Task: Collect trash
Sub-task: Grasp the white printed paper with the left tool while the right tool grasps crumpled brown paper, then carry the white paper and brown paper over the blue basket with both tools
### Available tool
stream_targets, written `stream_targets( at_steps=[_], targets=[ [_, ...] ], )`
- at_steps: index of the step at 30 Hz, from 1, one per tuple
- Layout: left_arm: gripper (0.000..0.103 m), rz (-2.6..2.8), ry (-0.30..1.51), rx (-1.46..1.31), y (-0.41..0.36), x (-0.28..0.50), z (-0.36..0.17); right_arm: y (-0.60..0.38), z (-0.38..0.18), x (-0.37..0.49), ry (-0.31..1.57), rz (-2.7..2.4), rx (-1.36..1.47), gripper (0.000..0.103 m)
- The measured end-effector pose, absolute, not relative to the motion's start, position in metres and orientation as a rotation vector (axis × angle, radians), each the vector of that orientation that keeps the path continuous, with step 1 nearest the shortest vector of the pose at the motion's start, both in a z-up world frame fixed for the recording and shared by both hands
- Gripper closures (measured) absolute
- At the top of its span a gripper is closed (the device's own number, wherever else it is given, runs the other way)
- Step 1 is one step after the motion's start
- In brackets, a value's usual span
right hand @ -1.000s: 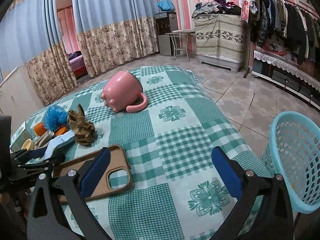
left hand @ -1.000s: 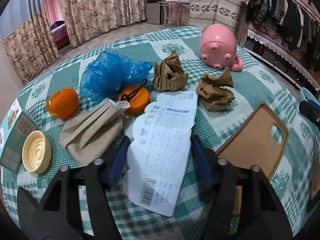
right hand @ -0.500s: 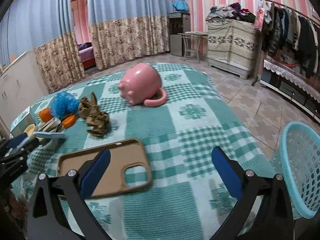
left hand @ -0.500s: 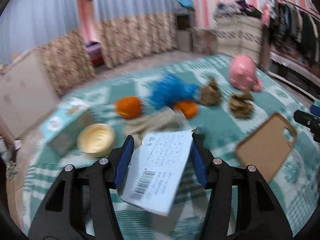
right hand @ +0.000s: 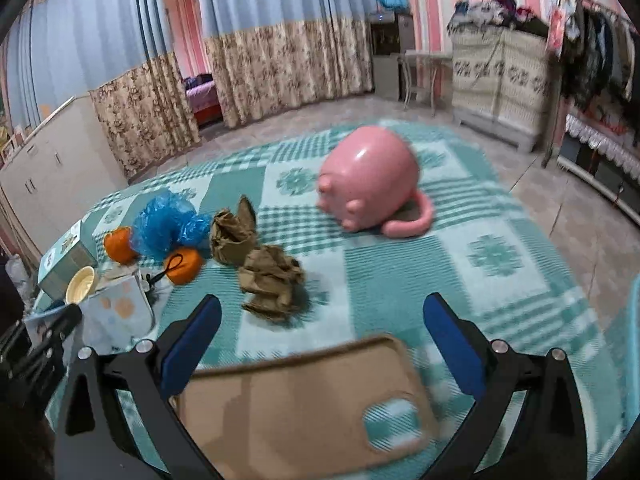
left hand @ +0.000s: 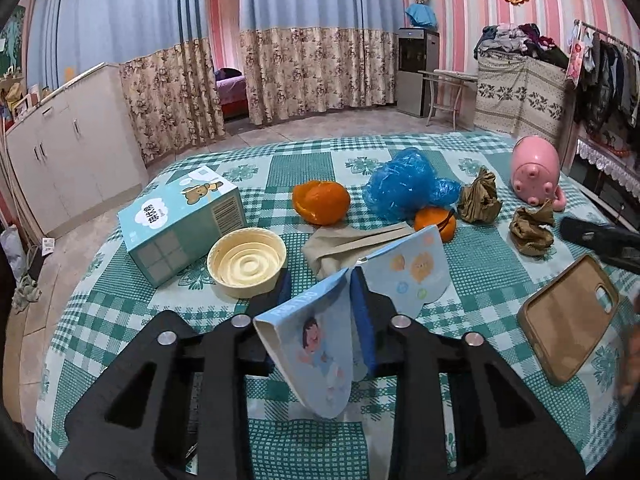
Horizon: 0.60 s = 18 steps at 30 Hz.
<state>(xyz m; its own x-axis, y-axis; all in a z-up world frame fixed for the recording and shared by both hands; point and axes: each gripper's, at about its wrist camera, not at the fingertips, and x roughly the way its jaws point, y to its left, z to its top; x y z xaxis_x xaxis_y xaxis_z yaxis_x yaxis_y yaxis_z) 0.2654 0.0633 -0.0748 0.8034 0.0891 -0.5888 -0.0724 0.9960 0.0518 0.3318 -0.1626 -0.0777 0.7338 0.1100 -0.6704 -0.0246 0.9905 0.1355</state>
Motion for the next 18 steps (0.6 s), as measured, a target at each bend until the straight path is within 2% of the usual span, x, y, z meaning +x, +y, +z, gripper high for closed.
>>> stream_targets(
  at_steps=[2,4,8,9,12,14,18],
  targets=[
    [0.086,0.077,0.626,0.01,0.065,0.264,-0.074,-0.156,-0.081,0.338,0.761,0.079,0.098,0.007],
    [0.09,0.066,0.626,-0.003,0.067,0.264,-0.075,-0.151,-0.082,0.344,0.773,0.103,0.096,0.025],
    [0.094,0.06,0.621,0.003,0.064,0.263,-0.074,-0.142,-0.085,0.351,0.789,0.154,0.09,0.045],
    [0.095,0.061,0.618,0.005,0.063,0.263,-0.074,-0.138,-0.088,0.353,0.8,0.181,0.082,0.057],
    [0.096,0.065,0.619,0.009,0.063,0.263,-0.075,-0.134,-0.089,0.35,0.791,0.202,0.053,0.063],
    [0.096,0.068,0.622,0.008,0.063,0.264,-0.075,-0.134,-0.084,0.345,0.767,0.212,0.04,0.09],
    [0.096,0.072,0.628,0.011,0.063,0.266,-0.076,-0.144,-0.072,0.325,0.718,0.189,0.04,0.091]
  ],
)
